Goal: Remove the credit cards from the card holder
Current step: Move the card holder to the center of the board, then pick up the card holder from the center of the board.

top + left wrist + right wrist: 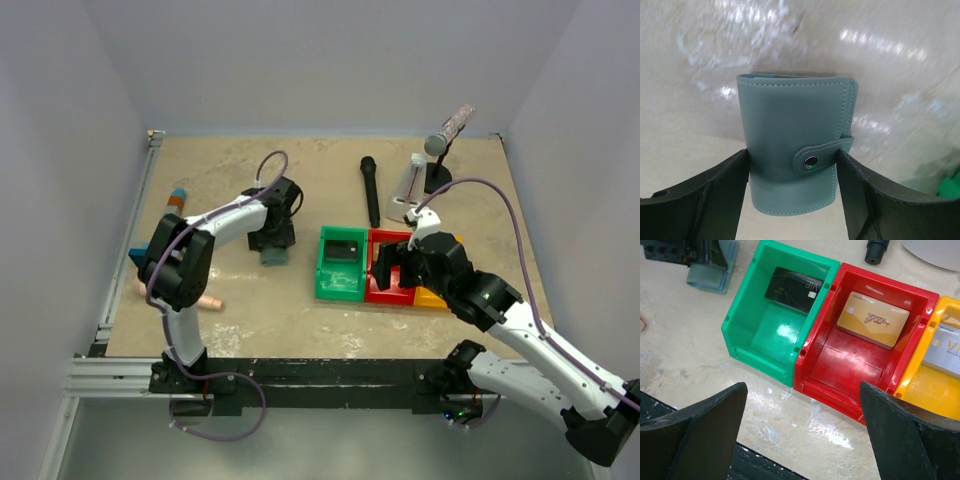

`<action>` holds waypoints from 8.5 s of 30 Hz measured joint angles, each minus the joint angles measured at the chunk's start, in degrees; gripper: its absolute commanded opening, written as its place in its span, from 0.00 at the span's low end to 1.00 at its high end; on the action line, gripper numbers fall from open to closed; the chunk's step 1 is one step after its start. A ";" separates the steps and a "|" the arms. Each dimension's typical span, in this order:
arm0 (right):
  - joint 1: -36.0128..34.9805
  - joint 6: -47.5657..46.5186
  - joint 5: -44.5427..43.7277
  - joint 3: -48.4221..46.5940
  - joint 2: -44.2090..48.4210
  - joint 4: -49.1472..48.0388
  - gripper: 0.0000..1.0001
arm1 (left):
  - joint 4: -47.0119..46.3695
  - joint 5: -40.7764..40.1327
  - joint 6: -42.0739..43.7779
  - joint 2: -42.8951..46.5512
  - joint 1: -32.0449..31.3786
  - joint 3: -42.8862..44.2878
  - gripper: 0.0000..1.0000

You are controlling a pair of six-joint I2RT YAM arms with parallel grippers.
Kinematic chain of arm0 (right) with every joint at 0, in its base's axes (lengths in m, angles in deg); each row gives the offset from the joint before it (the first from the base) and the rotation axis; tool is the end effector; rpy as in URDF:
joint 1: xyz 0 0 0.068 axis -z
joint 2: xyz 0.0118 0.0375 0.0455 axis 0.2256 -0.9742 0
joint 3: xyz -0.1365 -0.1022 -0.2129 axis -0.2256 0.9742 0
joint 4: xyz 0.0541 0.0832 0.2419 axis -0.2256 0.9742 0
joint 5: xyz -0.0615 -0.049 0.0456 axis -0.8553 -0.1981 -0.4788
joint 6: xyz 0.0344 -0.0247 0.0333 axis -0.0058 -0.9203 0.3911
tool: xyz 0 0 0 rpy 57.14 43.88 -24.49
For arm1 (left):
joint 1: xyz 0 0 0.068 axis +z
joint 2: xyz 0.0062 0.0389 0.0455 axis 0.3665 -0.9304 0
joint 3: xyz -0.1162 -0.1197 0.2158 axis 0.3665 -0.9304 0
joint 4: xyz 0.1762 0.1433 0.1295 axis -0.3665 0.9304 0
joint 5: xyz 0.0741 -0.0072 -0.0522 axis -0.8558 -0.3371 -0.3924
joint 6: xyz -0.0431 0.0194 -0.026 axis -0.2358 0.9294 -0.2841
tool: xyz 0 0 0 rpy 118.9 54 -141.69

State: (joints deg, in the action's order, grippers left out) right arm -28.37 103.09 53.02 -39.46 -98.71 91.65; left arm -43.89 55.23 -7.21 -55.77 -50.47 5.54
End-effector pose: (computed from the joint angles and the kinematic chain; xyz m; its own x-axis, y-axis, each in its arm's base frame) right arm 0.1315 0.1075 0.3040 -0.5769 0.0008 -0.8168 -0.3366 0.9109 0.2386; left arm 0.3393 -0.1760 0.1735 -0.8905 -0.2191 -0.3988 -0.2483 0.9684 0.0223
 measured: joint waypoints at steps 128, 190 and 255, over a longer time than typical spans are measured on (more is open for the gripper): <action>-21.59 33.40 9.94 -6.40 -50.07 -27.52 0.59 | -27.21 13.81 -15.82 53.86 -5.16 -58.18 0.47; -17.75 37.33 16.17 -3.15 -54.34 -39.78 0.00 | -26.01 14.88 -15.87 59.67 -4.81 -61.51 0.39; -17.84 10.93 32.17 -2.56 -7.30 -18.21 0.00 | -61.35 44.19 -16.94 81.96 -4.42 -64.70 1.00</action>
State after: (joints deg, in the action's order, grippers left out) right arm -46.20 114.02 85.19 -42.02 -106.01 73.45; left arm -105.25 99.43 -24.15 26.20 -54.89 -59.16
